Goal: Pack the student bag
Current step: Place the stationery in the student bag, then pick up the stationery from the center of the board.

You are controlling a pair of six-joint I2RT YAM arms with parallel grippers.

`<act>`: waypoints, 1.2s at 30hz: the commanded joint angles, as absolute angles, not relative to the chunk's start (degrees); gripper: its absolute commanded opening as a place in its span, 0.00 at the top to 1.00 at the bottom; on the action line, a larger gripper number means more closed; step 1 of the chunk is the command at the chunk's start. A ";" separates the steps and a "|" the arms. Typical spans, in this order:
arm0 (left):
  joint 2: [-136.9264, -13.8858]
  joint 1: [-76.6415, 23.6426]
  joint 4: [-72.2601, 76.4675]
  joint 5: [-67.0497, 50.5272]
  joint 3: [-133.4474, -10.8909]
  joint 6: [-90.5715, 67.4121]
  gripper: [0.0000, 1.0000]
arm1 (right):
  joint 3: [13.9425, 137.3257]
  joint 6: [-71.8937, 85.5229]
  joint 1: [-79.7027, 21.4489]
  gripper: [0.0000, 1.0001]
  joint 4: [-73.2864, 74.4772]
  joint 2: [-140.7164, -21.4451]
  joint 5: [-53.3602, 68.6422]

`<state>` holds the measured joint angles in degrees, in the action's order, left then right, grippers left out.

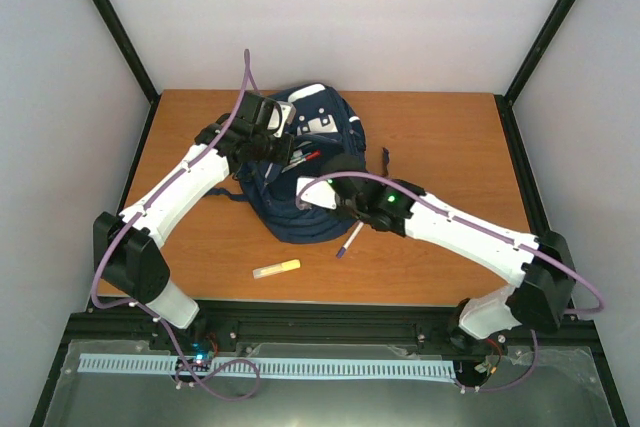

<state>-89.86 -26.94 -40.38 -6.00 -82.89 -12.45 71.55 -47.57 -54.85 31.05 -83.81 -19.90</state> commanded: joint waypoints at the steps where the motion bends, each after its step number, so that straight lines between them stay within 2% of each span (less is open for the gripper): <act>1: -88.50 -26.28 -39.12 -6.06 -86.48 -14.41 0.99 | 66.88 -40.09 -52.07 0.64 37.24 -79.78 -7.94; 8: -88.60 -26.28 -39.22 -6.13 -86.57 -14.40 0.99 | 57.60 -38.55 -47.06 0.64 40.49 -73.69 5.40; 11: -88.64 -26.27 -39.23 -6.34 -86.57 -14.46 0.99 | 54.53 -37.75 -46.41 0.64 40.35 -74.16 7.35; 15: -88.83 -26.28 -39.22 -6.53 -86.57 -14.59 0.99 | 53.70 -34.69 -46.41 0.64 38.03 -79.09 5.81; 20: -88.94 -26.28 -39.31 -6.25 -86.57 -14.46 0.99 | 55.95 -32.75 -47.04 0.52 33.79 -88.01 2.41; 26: -89.03 -26.28 -39.29 -6.20 -86.59 -14.28 0.99 | 58.96 -31.87 -51.60 0.52 30.95 -96.96 -3.12; 36: -88.78 -26.30 -39.44 -6.39 -86.70 -14.33 0.99 | 59.90 -42.35 -52.91 0.56 37.07 -99.36 8.33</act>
<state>-89.86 -26.94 -40.51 -6.04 -82.89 -12.47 58.81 -37.19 -52.64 34.15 -98.65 3.14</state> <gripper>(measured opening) 0.043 0.442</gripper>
